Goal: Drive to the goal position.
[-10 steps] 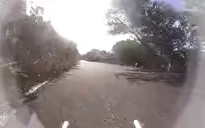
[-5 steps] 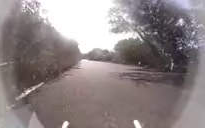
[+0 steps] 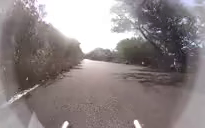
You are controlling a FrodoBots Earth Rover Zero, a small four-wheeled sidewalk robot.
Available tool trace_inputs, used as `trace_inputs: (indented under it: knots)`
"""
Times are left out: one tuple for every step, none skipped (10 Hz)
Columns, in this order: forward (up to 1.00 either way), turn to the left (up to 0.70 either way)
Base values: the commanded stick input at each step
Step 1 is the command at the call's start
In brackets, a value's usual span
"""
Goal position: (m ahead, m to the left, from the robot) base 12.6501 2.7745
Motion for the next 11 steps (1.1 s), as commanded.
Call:
trace_inputs:
  knots:
    - [0.7,0.0]
    - [0.7,0.0]
    - [0.7,0.0]
    - [0.7,0.0]
    - [0.7,0.0]
    - [0.7,0.0]
    - [0.7,0.0]
    - [0.7,0.0]
    - [0.7,0.0]
    - [0.7,0.0]
    - [0.7,0.0]
